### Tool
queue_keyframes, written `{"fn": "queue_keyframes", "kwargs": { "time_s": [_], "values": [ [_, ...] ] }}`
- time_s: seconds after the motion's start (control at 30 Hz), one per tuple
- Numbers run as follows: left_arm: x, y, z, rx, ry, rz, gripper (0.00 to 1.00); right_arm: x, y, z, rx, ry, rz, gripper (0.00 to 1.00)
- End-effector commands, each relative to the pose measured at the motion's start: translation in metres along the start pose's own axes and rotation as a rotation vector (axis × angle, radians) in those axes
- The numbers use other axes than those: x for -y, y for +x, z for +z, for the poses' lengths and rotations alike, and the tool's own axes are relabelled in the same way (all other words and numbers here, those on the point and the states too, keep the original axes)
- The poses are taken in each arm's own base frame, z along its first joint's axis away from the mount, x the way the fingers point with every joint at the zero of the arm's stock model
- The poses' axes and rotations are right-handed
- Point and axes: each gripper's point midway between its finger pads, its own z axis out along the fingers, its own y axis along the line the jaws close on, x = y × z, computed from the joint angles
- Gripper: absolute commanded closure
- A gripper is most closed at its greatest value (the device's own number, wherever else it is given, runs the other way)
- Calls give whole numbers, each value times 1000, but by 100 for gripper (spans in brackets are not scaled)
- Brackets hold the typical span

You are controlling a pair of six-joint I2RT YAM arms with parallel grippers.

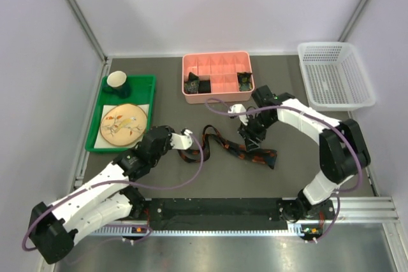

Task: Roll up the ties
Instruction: Place the tie at the center of the board.

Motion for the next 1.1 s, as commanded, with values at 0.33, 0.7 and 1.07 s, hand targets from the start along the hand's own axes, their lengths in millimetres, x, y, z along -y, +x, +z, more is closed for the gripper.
{"fn": "queue_keyframes", "kwargs": {
  "time_s": [0.33,0.7,1.07],
  "values": [
    [-3,35,-20,-105,-24,-46,100,-12,99,-8,-251,171,50,13],
    [-12,-5,-2,29,-17,-156,100,80,132,-83,-332,547,30,100],
    [-85,-25,28,87,-195,-310,100,125,182,-163,-358,868,-107,100]
  ]
}}
